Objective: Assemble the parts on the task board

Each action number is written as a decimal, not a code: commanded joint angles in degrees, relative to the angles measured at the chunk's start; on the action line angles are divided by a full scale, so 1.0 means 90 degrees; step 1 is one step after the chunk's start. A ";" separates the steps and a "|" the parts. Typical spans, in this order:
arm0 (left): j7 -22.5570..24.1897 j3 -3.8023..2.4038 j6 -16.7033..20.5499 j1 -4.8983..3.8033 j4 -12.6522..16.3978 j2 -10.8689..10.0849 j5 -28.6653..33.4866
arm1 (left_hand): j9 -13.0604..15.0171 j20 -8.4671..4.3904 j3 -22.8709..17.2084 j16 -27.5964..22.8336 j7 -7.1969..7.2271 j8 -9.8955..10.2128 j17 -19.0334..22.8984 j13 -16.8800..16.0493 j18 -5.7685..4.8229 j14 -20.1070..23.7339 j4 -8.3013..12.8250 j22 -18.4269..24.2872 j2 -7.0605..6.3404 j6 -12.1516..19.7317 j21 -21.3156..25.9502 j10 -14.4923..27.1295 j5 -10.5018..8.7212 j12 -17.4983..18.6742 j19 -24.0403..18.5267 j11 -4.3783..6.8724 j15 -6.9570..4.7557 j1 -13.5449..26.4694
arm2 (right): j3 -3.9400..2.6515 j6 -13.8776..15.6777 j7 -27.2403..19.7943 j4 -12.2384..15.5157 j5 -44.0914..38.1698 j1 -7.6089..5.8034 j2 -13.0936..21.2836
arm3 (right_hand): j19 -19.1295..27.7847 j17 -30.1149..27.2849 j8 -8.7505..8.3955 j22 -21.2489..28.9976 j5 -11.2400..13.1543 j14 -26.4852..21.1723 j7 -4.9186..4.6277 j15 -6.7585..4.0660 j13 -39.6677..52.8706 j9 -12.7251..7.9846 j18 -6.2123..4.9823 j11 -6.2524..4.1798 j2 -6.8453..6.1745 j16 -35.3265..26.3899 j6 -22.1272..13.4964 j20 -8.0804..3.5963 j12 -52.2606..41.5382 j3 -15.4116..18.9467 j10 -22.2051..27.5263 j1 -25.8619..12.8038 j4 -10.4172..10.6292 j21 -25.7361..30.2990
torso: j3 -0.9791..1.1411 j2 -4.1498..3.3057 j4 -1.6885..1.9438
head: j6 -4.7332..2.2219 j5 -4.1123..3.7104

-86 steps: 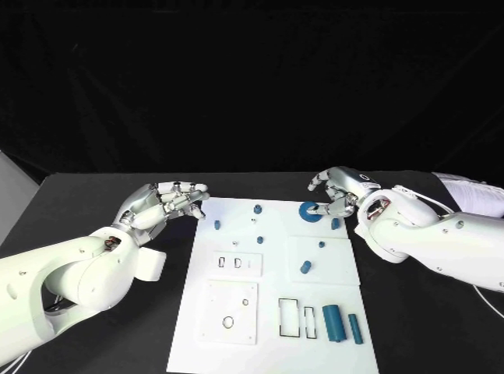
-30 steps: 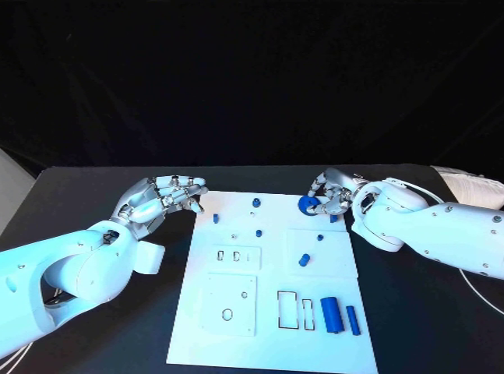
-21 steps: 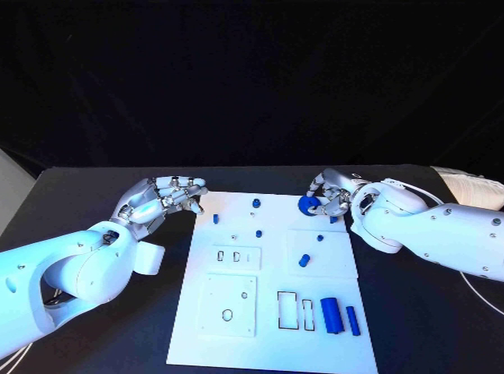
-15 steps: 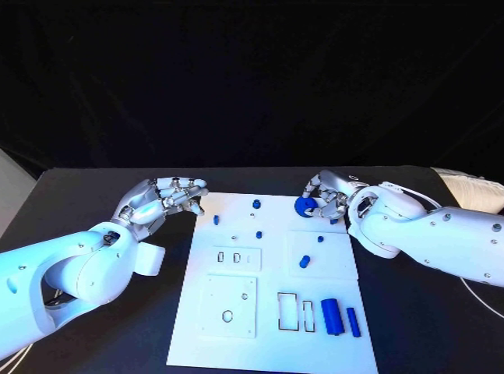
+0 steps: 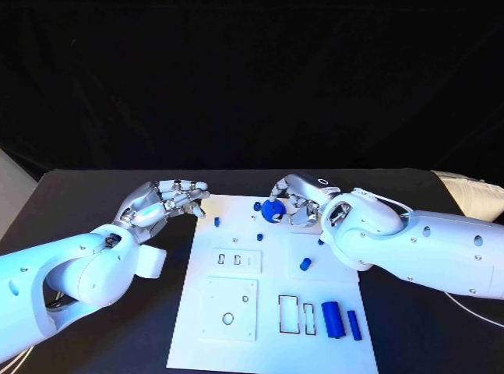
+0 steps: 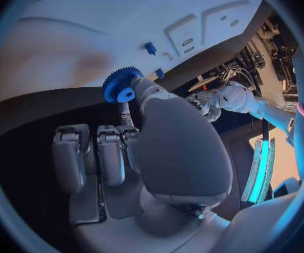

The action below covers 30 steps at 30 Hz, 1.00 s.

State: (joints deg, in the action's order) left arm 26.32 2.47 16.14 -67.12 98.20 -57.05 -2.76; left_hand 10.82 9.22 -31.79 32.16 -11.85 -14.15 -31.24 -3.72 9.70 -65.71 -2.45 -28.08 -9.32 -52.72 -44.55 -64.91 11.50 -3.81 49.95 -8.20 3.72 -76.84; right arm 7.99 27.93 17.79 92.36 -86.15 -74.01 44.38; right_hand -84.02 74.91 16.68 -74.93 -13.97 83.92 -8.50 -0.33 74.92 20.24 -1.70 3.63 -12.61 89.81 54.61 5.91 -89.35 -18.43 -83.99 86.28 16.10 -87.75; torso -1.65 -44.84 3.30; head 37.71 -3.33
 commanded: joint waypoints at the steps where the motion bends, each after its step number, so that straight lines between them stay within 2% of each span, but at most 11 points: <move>1: 0.0027 0.0000 -0.0147 -0.0003 0.0012 0.0021 -0.0001 | 0.0008 0.0001 -0.0036 0.0033 -0.0021 0.0023 -0.0010 -0.0009 0.0071 0.0061 -0.0008 -0.0006 0.0022 0.0007 -0.0023 0.0034 -0.0024 0.0017 -0.0061 0.0010 0.0003 0.0009 | 0.0003 0.0046 0.0095 -0.0067 -0.0381 0.0001 -0.0182 | -0.0509 0.1677 0.0016 -0.1448 -0.0009 0.0675 0.0086 -0.0036 0.1545 0.0016 0.0119 -0.0045 -0.0002 0.0021 0.0126 -0.0048 0.0023 -0.0040 -0.0544 -0.0067 0.0001 -0.0038 | -0.0006 -0.0007 0.0006 | -0.0013 0.0023; 4: 0.0023 0.0000 -0.0151 -0.0004 0.0016 0.0028 -0.0001 | 0.0008 0.0001 -0.0036 0.0033 -0.0021 0.0023 -0.0010 -0.0009 0.0071 0.0061 -0.0008 -0.0006 0.0022 0.0007 -0.0023 0.0034 -0.0024 0.0017 -0.0061 0.0010 0.0003 0.0009 | 0.0015 0.0024 0.0133 -0.0193 -0.0430 0.0017 -0.0395 | -0.0509 0.1677 0.0013 -0.1449 -0.0006 0.0675 0.0086 -0.0037 0.1540 0.0013 0.0120 -0.0046 -0.0005 0.0021 0.0120 -0.0049 0.0026 -0.0050 -0.0541 -0.0069 -0.0002 -0.0038 | 0.0002 -0.0014 0.0005 | -0.0012 0.0052; 7: 0.0018 0.0000 -0.0150 -0.0004 0.0018 0.0027 -0.0001 | 0.0008 0.0001 -0.0036 0.0033 -0.0021 0.0023 -0.0010 -0.0009 0.0071 0.0061 -0.0008 -0.0006 0.0022 0.0007 -0.0023 0.0034 -0.0024 0.0017 -0.0061 0.0010 0.0003 0.0009 | 0.0024 0.0002 0.0168 -0.0310 -0.0470 0.0042 -0.0538 | -0.0512 0.1677 0.0008 -0.1453 -0.0003 0.0675 0.0085 -0.0038 0.1540 0.0010 0.0121 -0.0046 -0.0008 0.0021 0.0112 -0.0050 0.0027 -0.0067 -0.0540 -0.0071 -0.0007 -0.0042 | -0.0004 -0.0015 0.0008 | -0.0003 0.0051; 9: 0.0016 0.0000 -0.0146 -0.0004 0.0019 0.0023 -0.0001 | 0.0008 0.0001 -0.0036 0.0033 -0.0021 0.0023 -0.0010 -0.0009 0.0071 0.0061 -0.0008 -0.0006 0.0022 0.0007 -0.0023 0.0034 -0.0024 0.0017 -0.0061 0.0010 0.0003 0.0009 | 0.0029 -0.0015 0.0198 -0.0396 -0.0494 0.0062 -0.0629 | -0.0512 0.1677 0.0007 -0.1454 -0.0002 0.0675 0.0085 -0.0038 0.1538 0.0009 0.0121 -0.0046 -0.0008 0.0021 0.0111 -0.0050 0.0028 -0.0069 -0.0538 -0.0072 -0.0008 -0.0042 | 0.0005 -0.0014 -0.0004 | -0.0013 0.0056; 11: 0.0015 0.0000 -0.0144 -0.0004 0.0021 0.0018 -0.0001 | 0.0008 0.0001 -0.0036 0.0033 -0.0021 0.0023 -0.0010 -0.0009 0.0071 0.0061 -0.0008 -0.0006 0.0022 0.0007 -0.0023 0.0034 -0.0024 0.0017 -0.0061 0.0010 0.0003 0.0009 | 0.0031 -0.0023 0.0221 -0.0468 -0.0511 0.0076 -0.0700 | -0.0515 0.1677 -0.0006 -0.1458 0.0005 0.0675 0.0078 -0.0037 0.1519 0.0001 0.0122 -0.0042 -0.0020 0.0021 0.0090 -0.0052 0.0043 -0.0094 -0.0521 -0.0087 -0.0011 -0.0046 | 0.0004 -0.0016 -0.0004 | -0.0015 0.0063; 18: 0.0008 0.0000 -0.0142 -0.0005 0.0029 0.0010 -0.0001 | 0.0010 0.0004 -0.0037 0.0039 -0.0020 0.0024 -0.0013 -0.0010 0.0071 0.0068 -0.0010 -0.0015 0.0024 0.0007 -0.0037 0.0034 -0.0026 0.0015 -0.0074 0.0011 0.0004 0.0013 | 0.0037 -0.0025 0.0252 -0.0667 -0.0548 0.0108 -0.0902 | -0.0518 0.1677 -0.0015 -0.1462 0.0008 0.0675 0.0073 -0.0035 0.1511 -0.0004 0.0123 -0.0038 -0.0029 0.0021 0.0076 -0.0052 0.0049 -0.0111 -0.0513 -0.0102 -0.0012 -0.0050 | 0.0019 -0.0025 -0.0010 | 0.0000 0.0081; 30: 0.0002 0.0000 -0.0147 -0.0005 0.0029 0.0013 -0.0001 | 0.0010 0.0004 -0.0037 0.0039 -0.0020 0.0024 -0.0013 -0.0010 0.0071 0.0068 -0.0010 -0.0015 0.0024 0.0007 -0.0037 0.0034 -0.0026 0.0015 -0.0074 0.0011 0.0004 0.0013 | 0.0054 -0.0140 0.0234 -0.0865 -0.0541 0.0190 -0.1103 | -0.0523 0.1677 -0.0020 -0.1469 0.0016 0.0675 0.0069 -0.0033 0.1512 -0.0008 0.0126 -0.0034 -0.0044 0.0021 0.0069 -0.0051 0.0048 -0.0122 -0.0514 -0.0121 -0.0012 -0.0056 | 0.0027 -0.0020 -0.0017 | 0.0038 0.0105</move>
State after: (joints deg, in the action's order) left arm 26.07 2.47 16.02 -67.12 98.31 -57.01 -2.76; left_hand 10.86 9.21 -31.79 32.16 -11.85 -14.15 -31.31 -3.72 9.70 -65.51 -2.45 -28.17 -9.32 -52.72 -44.54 -64.92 11.50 -3.81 49.54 -8.19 3.92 -76.84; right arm 8.48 27.49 19.72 84.74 -90.19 -72.35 34.59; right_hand -84.02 74.90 16.45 -74.90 -13.74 83.93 -8.40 -0.33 74.91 20.16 -1.70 3.64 -13.09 89.81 54.69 5.92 -89.10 -19.23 -83.98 85.57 15.96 -87.97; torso -1.44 -45.04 3.19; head 38.00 -2.40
